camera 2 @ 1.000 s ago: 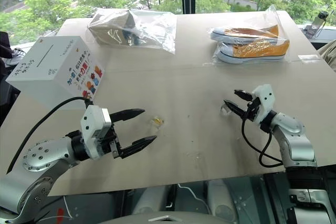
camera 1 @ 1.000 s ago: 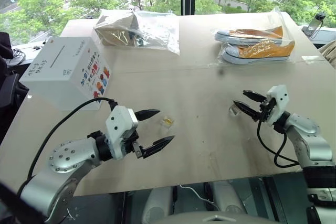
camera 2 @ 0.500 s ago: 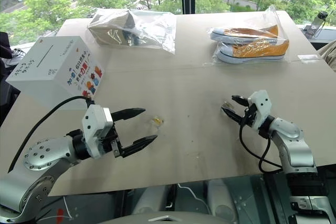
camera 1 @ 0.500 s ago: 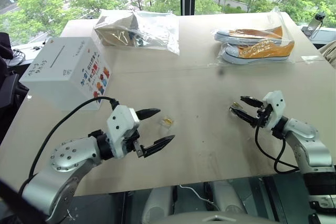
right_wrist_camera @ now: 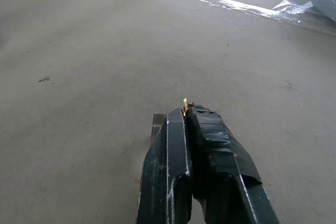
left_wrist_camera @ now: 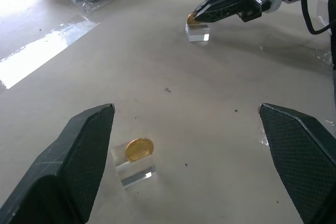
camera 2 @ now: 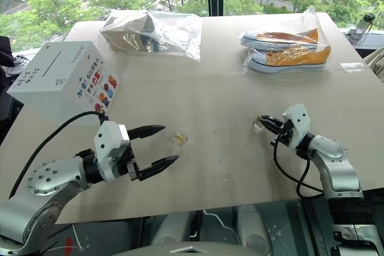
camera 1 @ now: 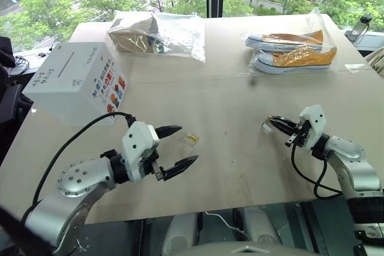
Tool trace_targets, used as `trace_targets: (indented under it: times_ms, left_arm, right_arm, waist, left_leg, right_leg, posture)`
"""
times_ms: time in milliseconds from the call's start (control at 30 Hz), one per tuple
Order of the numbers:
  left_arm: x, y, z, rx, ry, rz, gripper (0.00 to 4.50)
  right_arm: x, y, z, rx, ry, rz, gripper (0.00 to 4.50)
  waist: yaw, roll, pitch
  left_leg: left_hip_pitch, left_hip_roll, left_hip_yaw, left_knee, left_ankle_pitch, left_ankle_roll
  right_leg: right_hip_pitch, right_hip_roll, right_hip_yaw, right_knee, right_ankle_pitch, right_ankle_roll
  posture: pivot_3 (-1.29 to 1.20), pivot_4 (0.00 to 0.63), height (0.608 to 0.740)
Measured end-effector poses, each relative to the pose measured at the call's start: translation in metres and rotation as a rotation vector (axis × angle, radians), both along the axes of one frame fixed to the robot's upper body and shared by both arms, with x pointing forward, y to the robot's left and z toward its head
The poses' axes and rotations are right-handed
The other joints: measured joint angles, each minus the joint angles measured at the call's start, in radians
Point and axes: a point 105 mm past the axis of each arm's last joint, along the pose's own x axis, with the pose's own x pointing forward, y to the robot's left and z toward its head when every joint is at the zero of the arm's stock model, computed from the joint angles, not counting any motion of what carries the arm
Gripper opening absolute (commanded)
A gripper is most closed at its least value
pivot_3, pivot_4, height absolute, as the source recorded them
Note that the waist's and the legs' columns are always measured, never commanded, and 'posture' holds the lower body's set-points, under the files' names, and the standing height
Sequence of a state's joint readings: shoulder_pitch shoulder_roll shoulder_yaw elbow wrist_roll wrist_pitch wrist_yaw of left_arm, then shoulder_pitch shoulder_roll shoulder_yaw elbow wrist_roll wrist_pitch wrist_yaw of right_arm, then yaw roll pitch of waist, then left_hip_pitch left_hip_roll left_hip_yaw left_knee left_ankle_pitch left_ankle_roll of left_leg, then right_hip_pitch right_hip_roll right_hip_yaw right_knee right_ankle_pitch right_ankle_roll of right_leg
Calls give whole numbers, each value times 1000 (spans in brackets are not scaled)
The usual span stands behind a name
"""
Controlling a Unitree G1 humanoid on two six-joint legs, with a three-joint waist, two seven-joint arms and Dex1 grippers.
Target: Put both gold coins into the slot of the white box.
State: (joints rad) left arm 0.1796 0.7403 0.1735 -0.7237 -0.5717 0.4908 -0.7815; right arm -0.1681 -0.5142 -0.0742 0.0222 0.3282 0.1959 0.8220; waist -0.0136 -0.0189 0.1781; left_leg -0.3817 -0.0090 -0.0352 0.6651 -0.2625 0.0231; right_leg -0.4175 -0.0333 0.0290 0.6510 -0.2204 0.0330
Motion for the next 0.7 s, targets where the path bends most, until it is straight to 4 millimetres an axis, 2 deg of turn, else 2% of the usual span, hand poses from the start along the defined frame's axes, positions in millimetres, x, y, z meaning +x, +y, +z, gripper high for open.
trace_targets:
  times_ms: [167,267,467,700]
  left_arm:
    - [0,0,-1,-9,2,6,4500]
    - [3,-1,4,-81,-1,28,4500]
    - [12,-7,20,-290,17,67,4500]
    - [31,-27,54,-758,136,44,4500]
  right_arm:
    - [0,-1,1,44,27,-9,56]
    - [-1,2,5,144,71,-6,56]
    - [-3,18,36,342,103,52,56]
    - [-21,80,93,671,203,311,56]
  waist:
    - [0,0,0]
    - [0,0,0]
    - [0,0,0]
    - [0,0,0]
  left_leg:
    - [0,0,0,0,0,0]
    - [0,0,0,0,0,0]
    - [0,0,-1,0,0,0]
    - [-1,0,-2,2,0,0]
  right_leg:
    - [0,0,0,0,0,0]
    - [0,0,0,0,1,1]
    - [0,0,0,0,2,3]
    - [0,0,-1,1,2,4]
  posture:
    - [0,150,740]
    - [0,150,740]
    - [0,150,740]
    - [0,150,740]
